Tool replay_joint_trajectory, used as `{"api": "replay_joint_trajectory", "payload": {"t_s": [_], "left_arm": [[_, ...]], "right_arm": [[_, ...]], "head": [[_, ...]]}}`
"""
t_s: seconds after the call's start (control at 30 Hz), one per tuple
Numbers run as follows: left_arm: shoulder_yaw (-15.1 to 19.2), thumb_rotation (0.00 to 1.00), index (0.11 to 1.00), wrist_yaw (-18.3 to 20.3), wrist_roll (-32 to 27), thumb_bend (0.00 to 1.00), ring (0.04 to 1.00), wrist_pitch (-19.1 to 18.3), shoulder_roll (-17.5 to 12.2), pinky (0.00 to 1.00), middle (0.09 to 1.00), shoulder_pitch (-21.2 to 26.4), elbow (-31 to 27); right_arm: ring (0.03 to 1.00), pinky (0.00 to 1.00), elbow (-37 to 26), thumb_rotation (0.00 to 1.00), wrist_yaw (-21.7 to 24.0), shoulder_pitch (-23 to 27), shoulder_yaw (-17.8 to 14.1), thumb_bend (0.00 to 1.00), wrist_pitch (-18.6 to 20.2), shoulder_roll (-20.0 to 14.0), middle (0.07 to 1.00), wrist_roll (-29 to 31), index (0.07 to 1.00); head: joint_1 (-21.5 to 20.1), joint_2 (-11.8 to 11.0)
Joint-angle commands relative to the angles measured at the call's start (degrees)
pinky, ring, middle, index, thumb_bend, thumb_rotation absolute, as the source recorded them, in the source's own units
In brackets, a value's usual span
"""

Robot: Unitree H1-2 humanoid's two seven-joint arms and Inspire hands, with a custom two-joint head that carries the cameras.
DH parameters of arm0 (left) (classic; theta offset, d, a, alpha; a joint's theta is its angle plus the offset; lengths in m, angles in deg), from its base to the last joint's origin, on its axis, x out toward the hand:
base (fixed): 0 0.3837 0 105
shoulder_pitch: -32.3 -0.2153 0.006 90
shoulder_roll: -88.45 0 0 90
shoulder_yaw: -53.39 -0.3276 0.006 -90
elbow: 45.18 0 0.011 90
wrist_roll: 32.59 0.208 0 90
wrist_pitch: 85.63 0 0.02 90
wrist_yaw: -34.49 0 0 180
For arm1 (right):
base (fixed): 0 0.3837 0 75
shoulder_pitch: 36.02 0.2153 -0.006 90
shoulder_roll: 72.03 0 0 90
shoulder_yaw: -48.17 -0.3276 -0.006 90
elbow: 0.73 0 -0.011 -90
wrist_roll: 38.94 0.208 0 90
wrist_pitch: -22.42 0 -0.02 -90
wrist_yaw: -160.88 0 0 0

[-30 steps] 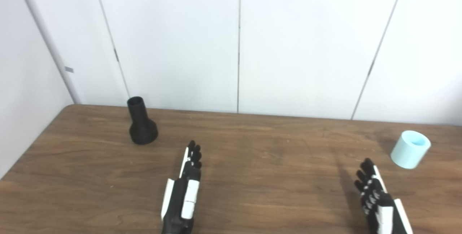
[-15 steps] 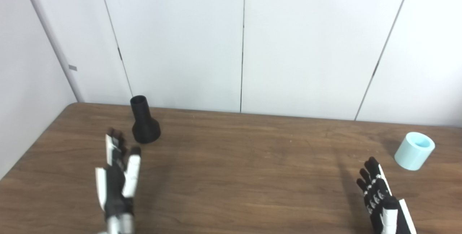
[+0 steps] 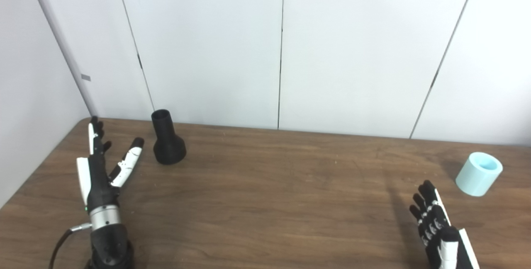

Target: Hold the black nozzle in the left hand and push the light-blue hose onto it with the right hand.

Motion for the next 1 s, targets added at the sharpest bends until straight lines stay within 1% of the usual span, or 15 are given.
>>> {"api": "replay_joint_trajectory", "payload": {"t_s": [0.0,0.03,0.07,0.1,0.17,0.2,0.23,0.37,0.53,0.67,0.73,0.77,0.8,0.87,0.97], "left_arm": [[-1.31,0.66,0.894,2.57,-0.21,0.71,0.967,-0.95,-3.89,0.9,0.974,4.66,1.88],[-2.3,0.67,0.818,5.17,-0.93,0.73,0.957,-2.54,-5.1,0.87,0.986,5.3,2.86],[-3.59,0.68,0.786,7.73,-0.98,0.74,0.949,-4.45,-6.23,0.86,0.992,5.67,3.51],[-4.96,0.69,0.771,9.65,-0.46,0.76,0.946,-6.36,-7.32,0.87,0.994,5.88,3.92],[-7.56,0.72,0.758,12.15,0.88,0.81,0.947,-9.32,-9.3,0.94,0.992,6.51,4.94],[-8.57,0.72,0.758,12.98,1.23,0.82,0.958,-10.04,-10.05,0.98,0.993,6.82,5.33],[-9.26,0.72,0.759,13.72,1.23,0.82,0.963,-10.37,-10.55,0.99,0.993,7.13,5.65],[-11.26,0.72,0.745,14.81,1.18,0.84,0.996,-9.13,-11.2,1.0,0.988,9.08,8.27],[-13.21,0.72,0.735,16.05,0.78,0.84,0.997,-6.8,-11.22,1.0,0.977,10.85,11.16],[-13.9,0.72,0.732,18.77,-1.25,0.83,0.993,-5.17,-10.89,1.0,0.978,11.29,12.31],[-14.19,0.71,0.728,19.5,-1.6,0.81,0.975,-4.18,-10.83,0.93,0.977,11.45,13.3],[-14.28,0.7,0.726,19.72,-1.73,0.8,0.97,-3.8,-10.83,0.94,0.977,11.6,13.85],[-14.36,0.7,0.724,19.65,-1.66,0.8,0.966,-3.69,-10.85,0.94,0.977,11.74,14.22],[-14.52,0.7,0.723,19.13,-1.26,0.81,0.968,-3.56,-10.85,0.99,0.976,12.05,14.84],[-14.91,0.69,0.72,17.94,-0.19,0.79,0.98,-3.5,-10.76,1.0,0.974,12.63,15.74]], "right_arm": [[0.995,0.96,4.33,1.0,0.62,-3.08,0.33,0.75,-0.93,0.12,1.0,0.16,1.0],[0.994,0.96,4.11,1.0,0.59,-3.14,0.38,0.75,-0.8,0.13,1.0,0.05,1.0],[0.994,0.96,3.99,1.0,0.59,-3.16,0.38,0.75,-0.7,0.12,1.0,-0.01,1.0],[0.993,0.96,3.88,1.0,0.59,-3.18,0.38,0.75,-0.62,0.12,1.0,-0.04,1.0],[0.993,0.96,3.73,1.0,0.6,-3.2,0.34,0.74,-0.53,0.12,1.0,-0.02,1.0],[0.993,0.96,3.59,1.0,0.59,-3.23,0.34,0.74,-0.46,0.14,1.0,-0.02,1.0],[0.993,0.96,3.46,1.0,0.57,-3.27,0.32,0.74,-0.4,0.16,1.0,0.0,1.0],[0.993,0.97,2.79,1.0,0.31,-3.44,0.38,0.73,0.05,0.45,1.0,-0.16,1.0],[0.994,0.97,1.93,1.0,0.07,-3.62,0.53,0.72,0.78,0.78,1.0,-0.52,1.0],[0.993,0.97,1.68,1.0,-0.04,-3.64,0.52,0.72,1.16,0.92,1.0,-0.61,1.0],[0.993,0.97,1.31,1.0,-0.08,-3.75,0.59,0.72,1.41,1.0,1.0,-0.66,1.0],[0.993,0.97,1.23,1.0,-0.08,-3.78,0.6,0.72,1.46,1.05,1.0,-0.63,1.0],[0.993,0.97,1.09,1.0,-0.07,-3.86,0.63,0.72,1.51,1.09,1.0,-0.62,1.0],[0.993,0.97,0.93,1.0,-0.04,-3.96,0.65,0.73,1.57,1.11,1.0,-0.57,1.0],[0.992,0.97,0.75,1.0,0.02,-4.03,0.64,0.73,1.66,1.07,1.0,-0.55,1.0]], "head": [[-0.21,0.26],[-0.37,0.45],[-0.4,0.49],[-0.61,0.63],[-0.83,0.84],[-1.0,1.03],[-1.05,1.14],[-1.14,1.4],[-1.42,1.73],[-1.54,1.86],[-1.56,1.87],[-1.56,1.87],[-1.63,2.07],[-1.65,2.11],[-1.69,2.27]]}}
